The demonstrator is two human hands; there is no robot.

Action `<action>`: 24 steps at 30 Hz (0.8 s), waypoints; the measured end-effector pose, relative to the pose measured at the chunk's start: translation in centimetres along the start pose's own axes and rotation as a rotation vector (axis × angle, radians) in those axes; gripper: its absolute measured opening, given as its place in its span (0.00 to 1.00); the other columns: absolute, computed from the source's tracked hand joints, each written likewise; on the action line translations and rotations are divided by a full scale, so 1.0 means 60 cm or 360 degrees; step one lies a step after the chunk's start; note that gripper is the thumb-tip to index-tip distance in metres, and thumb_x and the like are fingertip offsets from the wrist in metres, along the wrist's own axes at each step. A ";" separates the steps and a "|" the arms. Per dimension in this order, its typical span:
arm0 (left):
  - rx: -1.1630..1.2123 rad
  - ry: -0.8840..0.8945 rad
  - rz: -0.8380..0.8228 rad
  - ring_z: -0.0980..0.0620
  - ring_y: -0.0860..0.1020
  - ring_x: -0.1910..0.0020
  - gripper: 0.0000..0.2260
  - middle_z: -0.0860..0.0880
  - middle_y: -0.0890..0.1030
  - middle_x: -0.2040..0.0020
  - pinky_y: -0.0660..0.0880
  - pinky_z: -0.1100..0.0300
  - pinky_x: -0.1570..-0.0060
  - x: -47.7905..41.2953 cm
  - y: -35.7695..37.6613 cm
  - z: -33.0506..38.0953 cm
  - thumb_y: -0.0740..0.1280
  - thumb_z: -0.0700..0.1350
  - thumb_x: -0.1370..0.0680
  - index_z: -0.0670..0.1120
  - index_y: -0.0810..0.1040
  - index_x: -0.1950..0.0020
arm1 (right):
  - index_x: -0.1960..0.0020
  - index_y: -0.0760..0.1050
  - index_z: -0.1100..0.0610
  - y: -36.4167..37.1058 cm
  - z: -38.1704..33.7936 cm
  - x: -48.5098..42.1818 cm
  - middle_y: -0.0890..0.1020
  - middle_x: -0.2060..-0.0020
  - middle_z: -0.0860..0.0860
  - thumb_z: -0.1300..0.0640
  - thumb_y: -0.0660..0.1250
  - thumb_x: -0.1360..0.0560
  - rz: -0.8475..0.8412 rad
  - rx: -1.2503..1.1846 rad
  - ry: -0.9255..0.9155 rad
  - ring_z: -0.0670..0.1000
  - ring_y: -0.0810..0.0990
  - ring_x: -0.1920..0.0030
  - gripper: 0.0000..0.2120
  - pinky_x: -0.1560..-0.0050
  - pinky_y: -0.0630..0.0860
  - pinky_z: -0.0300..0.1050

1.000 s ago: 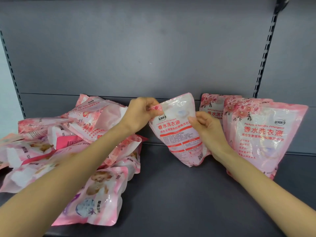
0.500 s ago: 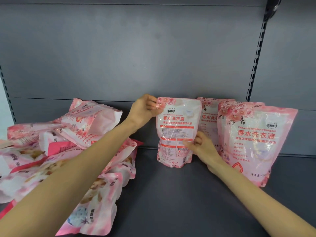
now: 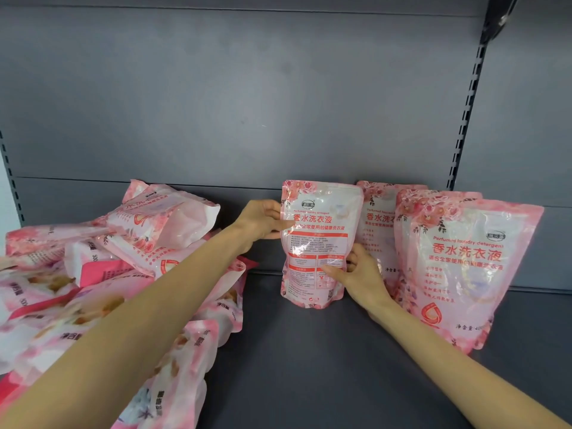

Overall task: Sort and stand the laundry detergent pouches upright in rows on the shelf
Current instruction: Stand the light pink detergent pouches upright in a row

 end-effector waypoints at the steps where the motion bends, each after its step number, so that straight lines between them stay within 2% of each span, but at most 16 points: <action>1: -0.0004 -0.0010 0.0010 0.49 0.80 0.52 0.05 0.45 0.81 0.53 0.79 0.59 0.54 -0.004 -0.001 -0.001 0.70 0.34 0.28 0.40 0.77 0.54 | 0.43 0.71 0.54 0.002 0.000 -0.003 0.80 0.46 0.50 0.65 0.72 0.30 -0.0005 0.0000 -0.0003 0.51 0.78 0.43 0.19 0.41 0.76 0.52; 5: -0.0007 -0.0038 0.0080 0.51 0.80 0.54 0.05 0.48 0.81 0.57 0.79 0.65 0.63 -0.012 -0.001 -0.001 0.70 0.34 0.28 0.42 0.76 0.57 | 0.40 0.72 0.58 0.011 0.007 -0.016 0.80 0.44 0.51 0.64 0.72 0.29 0.0006 0.0036 0.0039 0.52 0.78 0.42 0.20 0.41 0.77 0.53; 6: -0.0016 -0.0039 0.0101 0.51 0.80 0.54 0.05 0.47 0.81 0.57 0.79 0.64 0.62 -0.014 0.000 -0.001 0.70 0.34 0.28 0.42 0.76 0.57 | 0.39 0.72 0.59 0.013 0.008 -0.019 0.80 0.44 0.51 0.64 0.72 0.29 0.0007 0.0038 0.0048 0.52 0.78 0.42 0.20 0.42 0.77 0.53; 10: -0.0100 -0.0028 0.0154 0.49 0.79 0.51 0.05 0.43 0.80 0.51 0.78 0.55 0.49 -0.017 0.000 -0.004 0.70 0.35 0.28 0.42 0.75 0.58 | 0.38 0.71 0.59 0.015 0.010 -0.025 0.80 0.43 0.52 0.63 0.71 0.29 -0.0016 0.0070 0.0065 0.52 0.78 0.41 0.21 0.41 0.76 0.54; 12: -0.0200 -0.0011 0.0137 0.47 0.79 0.48 0.05 0.43 0.81 0.48 0.77 0.53 0.46 -0.015 -0.002 -0.005 0.69 0.37 0.27 0.40 0.76 0.52 | 0.37 0.69 0.59 0.013 0.008 -0.024 0.79 0.41 0.52 0.62 0.71 0.28 -0.0063 0.0122 0.0072 0.51 0.77 0.40 0.21 0.39 0.75 0.51; 14: -0.0306 -0.0007 0.0083 0.47 0.78 0.45 0.10 0.43 0.81 0.46 0.75 0.55 0.45 -0.006 -0.005 -0.004 0.68 0.40 0.25 0.39 0.76 0.45 | 0.36 0.67 0.58 0.010 0.005 -0.019 0.78 0.40 0.51 0.60 0.70 0.27 -0.0132 0.0216 0.0083 0.51 0.75 0.38 0.21 0.39 0.74 0.48; 16: -0.0584 0.0036 0.0000 0.47 0.78 0.45 0.13 0.44 0.80 0.44 0.73 0.57 0.45 0.010 -0.009 0.000 0.66 0.45 0.23 0.40 0.76 0.42 | 0.34 0.65 0.58 0.007 0.000 -0.013 0.76 0.37 0.50 0.56 0.67 0.25 -0.0223 0.0353 0.0104 0.51 0.74 0.36 0.21 0.38 0.73 0.45; 19: -0.1243 0.0164 -0.0107 0.47 0.78 0.45 0.16 0.45 0.79 0.42 0.72 0.59 0.48 0.050 -0.008 0.005 0.61 0.51 0.21 0.41 0.75 0.41 | 0.32 0.62 0.57 0.005 -0.003 -0.001 0.72 0.34 0.49 0.49 0.61 0.22 -0.0359 0.0670 0.0097 0.50 0.71 0.34 0.22 0.36 0.70 0.45; 21: -0.1583 0.0265 -0.0122 0.47 0.77 0.45 0.18 0.47 0.79 0.42 0.72 0.53 0.43 0.081 -0.008 0.008 0.56 0.55 0.20 0.45 0.74 0.39 | 0.29 0.60 0.55 0.005 -0.007 0.010 0.69 0.31 0.48 0.42 0.56 0.22 -0.0427 0.0910 0.0064 0.50 0.68 0.31 0.26 0.33 0.68 0.50; 24: -0.1954 0.0422 -0.0052 0.47 0.71 0.35 0.22 0.49 0.74 0.35 0.61 0.46 0.31 0.122 -0.014 0.014 0.50 0.58 0.20 0.48 0.68 0.33 | 0.26 0.53 0.50 0.005 -0.015 0.031 0.64 0.28 0.48 0.34 0.50 0.25 -0.0383 0.1177 0.0037 0.51 0.64 0.29 0.32 0.32 0.65 0.58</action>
Point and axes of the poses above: each hand's wrist, its own x-axis away from the middle knuckle, its own y-axis out of the palm, z = x × y, the point moved 2 cm from there along -x, towards the middle knuckle
